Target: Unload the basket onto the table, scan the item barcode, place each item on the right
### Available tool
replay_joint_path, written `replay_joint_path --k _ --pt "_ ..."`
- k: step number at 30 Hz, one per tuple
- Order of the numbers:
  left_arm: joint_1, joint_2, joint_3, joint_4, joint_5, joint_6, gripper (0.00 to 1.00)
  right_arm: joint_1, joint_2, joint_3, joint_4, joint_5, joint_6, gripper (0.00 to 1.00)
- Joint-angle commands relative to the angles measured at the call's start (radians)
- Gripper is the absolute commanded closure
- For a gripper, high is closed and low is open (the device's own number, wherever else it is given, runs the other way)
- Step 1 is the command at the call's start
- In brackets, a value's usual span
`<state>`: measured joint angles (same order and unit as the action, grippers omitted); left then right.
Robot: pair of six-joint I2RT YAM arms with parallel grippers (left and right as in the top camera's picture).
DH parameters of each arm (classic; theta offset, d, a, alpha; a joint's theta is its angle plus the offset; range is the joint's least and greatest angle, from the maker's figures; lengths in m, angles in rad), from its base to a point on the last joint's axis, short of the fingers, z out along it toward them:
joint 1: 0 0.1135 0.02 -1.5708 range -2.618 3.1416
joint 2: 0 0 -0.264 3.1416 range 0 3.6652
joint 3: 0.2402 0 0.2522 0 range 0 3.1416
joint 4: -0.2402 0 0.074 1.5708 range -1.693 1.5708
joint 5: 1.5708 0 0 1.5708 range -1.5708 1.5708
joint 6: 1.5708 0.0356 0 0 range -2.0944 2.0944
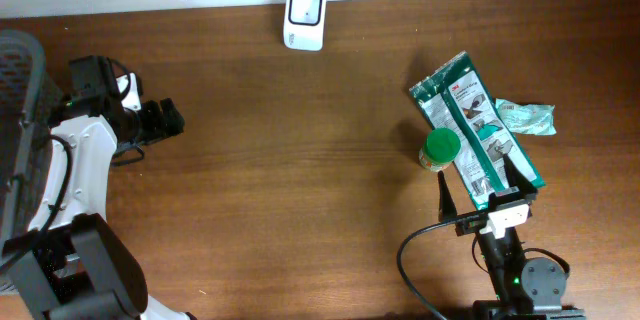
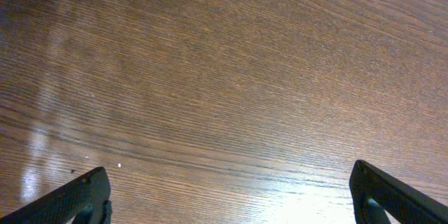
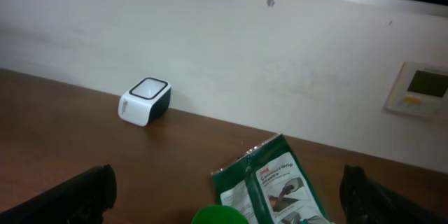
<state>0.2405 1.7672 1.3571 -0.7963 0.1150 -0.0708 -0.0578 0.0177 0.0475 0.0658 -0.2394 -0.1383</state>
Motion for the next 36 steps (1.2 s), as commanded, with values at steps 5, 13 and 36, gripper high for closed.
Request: replay_joint_path --k 5,13,36 --pt "0.0 -0.002 0.005 0.002 0.0 0.012 0.01 0.006 -0.014 -0.042 -0.115 -0.016 -0.003 0.02" --pt "0.0 -0.002 0.005 0.002 0.0 0.012 0.01 0.006 -0.014 -0.042 -0.122 -0.015 0.005 0.02" --pt "-0.013 -0.043 0.005 0.0 0.0 0.012 0.01 0.006 -0.014 -0.042 -0.122 -0.015 0.005 0.02"
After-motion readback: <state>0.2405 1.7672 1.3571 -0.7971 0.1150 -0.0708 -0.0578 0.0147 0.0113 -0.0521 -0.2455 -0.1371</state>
